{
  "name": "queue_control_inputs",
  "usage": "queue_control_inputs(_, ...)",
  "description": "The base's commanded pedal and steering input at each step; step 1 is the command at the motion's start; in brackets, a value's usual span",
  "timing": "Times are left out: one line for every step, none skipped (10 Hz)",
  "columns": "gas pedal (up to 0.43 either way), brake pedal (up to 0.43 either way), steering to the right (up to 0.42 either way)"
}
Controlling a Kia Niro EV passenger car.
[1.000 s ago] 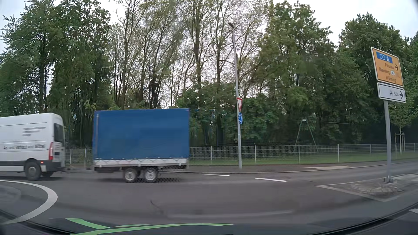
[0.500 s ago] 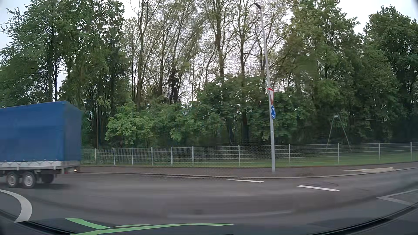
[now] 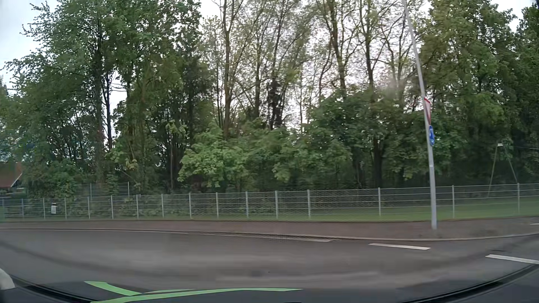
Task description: Follow the waypoints while adhering to traffic rules and regulations
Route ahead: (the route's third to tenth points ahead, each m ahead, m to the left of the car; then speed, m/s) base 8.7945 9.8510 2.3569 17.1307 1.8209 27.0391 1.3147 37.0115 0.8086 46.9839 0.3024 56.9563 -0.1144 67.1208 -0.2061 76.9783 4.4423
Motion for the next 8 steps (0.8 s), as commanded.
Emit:
queue_control_inputs(0.059, 0.0, -0.387)
queue_control_inputs(0.059, 0.0, -0.394)
queue_control_inputs(0.059, 0.0, -0.401)
queue_control_inputs(0.059, 0.0, -0.411)
queue_control_inputs(0.059, 0.0, -0.425)
queue_control_inputs(0.059, 0.0, -0.436)
queue_control_inputs(0.059, 0.0, -0.443)
queue_control_inputs(0.059, 0.0, -0.446)
